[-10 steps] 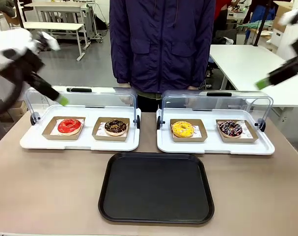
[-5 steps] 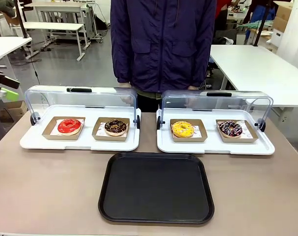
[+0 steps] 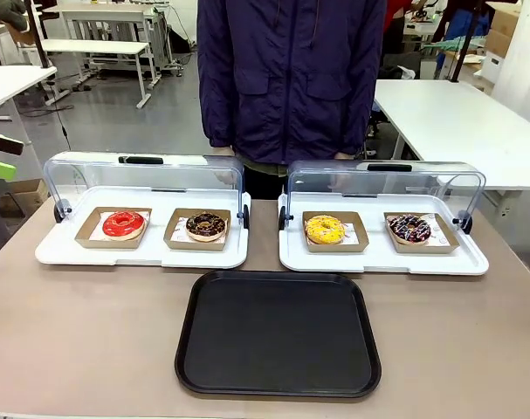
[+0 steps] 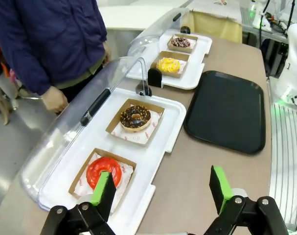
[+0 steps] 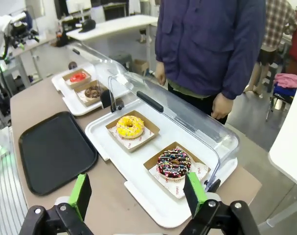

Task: Move the second donut from the left to the tray.
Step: Pick up the Paper togo box containing the Donut indicated by the person and place it on the Handle tray.

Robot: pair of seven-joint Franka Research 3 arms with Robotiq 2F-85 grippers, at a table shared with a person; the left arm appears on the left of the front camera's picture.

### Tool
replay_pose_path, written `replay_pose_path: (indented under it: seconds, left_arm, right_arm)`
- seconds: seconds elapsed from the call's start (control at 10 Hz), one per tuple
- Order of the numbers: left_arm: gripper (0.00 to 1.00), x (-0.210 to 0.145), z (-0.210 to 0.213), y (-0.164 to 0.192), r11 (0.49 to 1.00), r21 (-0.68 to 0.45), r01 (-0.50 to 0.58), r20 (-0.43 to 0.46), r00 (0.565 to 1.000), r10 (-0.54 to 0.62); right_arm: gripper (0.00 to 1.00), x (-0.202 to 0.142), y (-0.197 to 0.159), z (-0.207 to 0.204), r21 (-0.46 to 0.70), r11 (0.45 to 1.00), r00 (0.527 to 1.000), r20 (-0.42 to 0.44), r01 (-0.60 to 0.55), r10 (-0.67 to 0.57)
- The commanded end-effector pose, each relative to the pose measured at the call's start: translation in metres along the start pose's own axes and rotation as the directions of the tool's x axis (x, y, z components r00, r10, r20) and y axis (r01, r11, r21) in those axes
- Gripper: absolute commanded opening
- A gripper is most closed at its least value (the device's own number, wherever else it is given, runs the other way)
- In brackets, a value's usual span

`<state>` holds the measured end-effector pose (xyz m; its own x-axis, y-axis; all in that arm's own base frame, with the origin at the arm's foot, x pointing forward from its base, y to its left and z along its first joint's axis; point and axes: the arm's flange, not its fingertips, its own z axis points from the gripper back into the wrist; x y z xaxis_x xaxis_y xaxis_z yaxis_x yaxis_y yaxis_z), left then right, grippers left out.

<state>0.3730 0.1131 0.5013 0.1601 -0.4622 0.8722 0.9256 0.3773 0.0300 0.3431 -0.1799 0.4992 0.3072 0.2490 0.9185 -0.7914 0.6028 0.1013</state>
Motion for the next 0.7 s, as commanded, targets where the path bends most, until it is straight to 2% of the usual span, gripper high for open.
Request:
replay_pose_path:
  seconds: [0.0,0.1,0.2,0.6]
  left_arm:
    - [1.0,0.0029,-0.0017,0.0026,1.0,-0.005,0.017,0.019,1.0,-0.016]
    - [1.0,0.003,-0.0011,0.0027,0.999,0.039,-0.01,0.031,0.999,0.009]
    - [1.0,0.0001,-0.0018,0.0012,1.0,-0.004,0.0,0.003,1.0,0.0]
    - [1.0,0.0001,-0.0018,0.0012,1.0,-0.004,0.0,0.003,1.0,0.0]
  right_arm:
    - [1.0,-0.0016,-0.0045,-0.0037,0.001,1.0,1.0,0.011,-0.023,0.023]
    - [1.0,-0.0024,-0.0044,-0.0024,-0.016,1.0,1.0,0.024,-0.005,0.006]
    - [1.0,-0.0032,-0.0012,-0.0017,0.002,1.0,1.0,0.006,0.001,-0.001]
    - [1.0,-0.0032,-0.0012,-0.0017,0.002,1.0,1.0,0.006,0.001,-0.001]
